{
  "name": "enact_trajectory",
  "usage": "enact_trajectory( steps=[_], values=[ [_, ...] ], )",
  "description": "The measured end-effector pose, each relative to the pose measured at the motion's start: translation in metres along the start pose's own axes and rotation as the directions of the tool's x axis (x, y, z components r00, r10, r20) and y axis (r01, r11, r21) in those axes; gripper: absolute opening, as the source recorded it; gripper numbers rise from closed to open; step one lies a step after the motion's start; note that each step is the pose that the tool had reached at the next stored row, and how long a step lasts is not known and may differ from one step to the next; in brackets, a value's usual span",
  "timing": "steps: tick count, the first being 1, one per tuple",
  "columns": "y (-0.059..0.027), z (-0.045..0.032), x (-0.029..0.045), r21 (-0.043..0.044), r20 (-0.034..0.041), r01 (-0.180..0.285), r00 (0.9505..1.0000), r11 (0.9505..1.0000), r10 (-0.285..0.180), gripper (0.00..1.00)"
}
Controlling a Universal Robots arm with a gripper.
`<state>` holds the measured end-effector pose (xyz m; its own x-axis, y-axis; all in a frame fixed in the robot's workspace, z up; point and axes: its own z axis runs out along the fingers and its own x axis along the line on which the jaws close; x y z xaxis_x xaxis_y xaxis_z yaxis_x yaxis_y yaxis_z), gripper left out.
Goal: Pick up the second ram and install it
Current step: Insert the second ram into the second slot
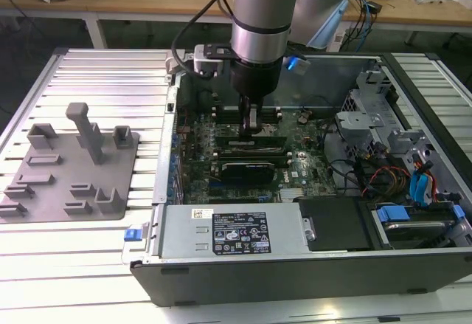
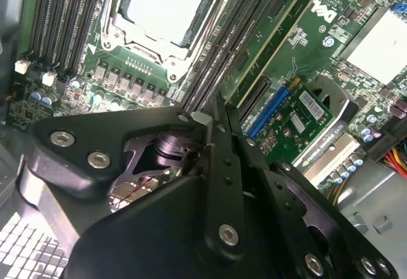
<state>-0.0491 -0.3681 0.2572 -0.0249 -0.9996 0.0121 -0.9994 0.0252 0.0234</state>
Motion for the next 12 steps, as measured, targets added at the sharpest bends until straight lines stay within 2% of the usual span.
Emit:
enact_trajectory(
  steps=[2, 7, 12],
  values=[
    [-0.0001, 0.0049, -0.0001, 0.0001, 0.0000, 0.000, 1.0000, 1.0000, 0.000, 0.09],
    [-0.0061, 0.0077, -0.0002, 0.0001, 0.0001, 0.000, 1.0000, 1.0000, 0.000, 0.09],
    [-0.0069, 0.0122, -0.0003, 0.0000, -0.0001, 0.000, 1.0000, 1.0000, 0.000, 0.09]
  ],
)
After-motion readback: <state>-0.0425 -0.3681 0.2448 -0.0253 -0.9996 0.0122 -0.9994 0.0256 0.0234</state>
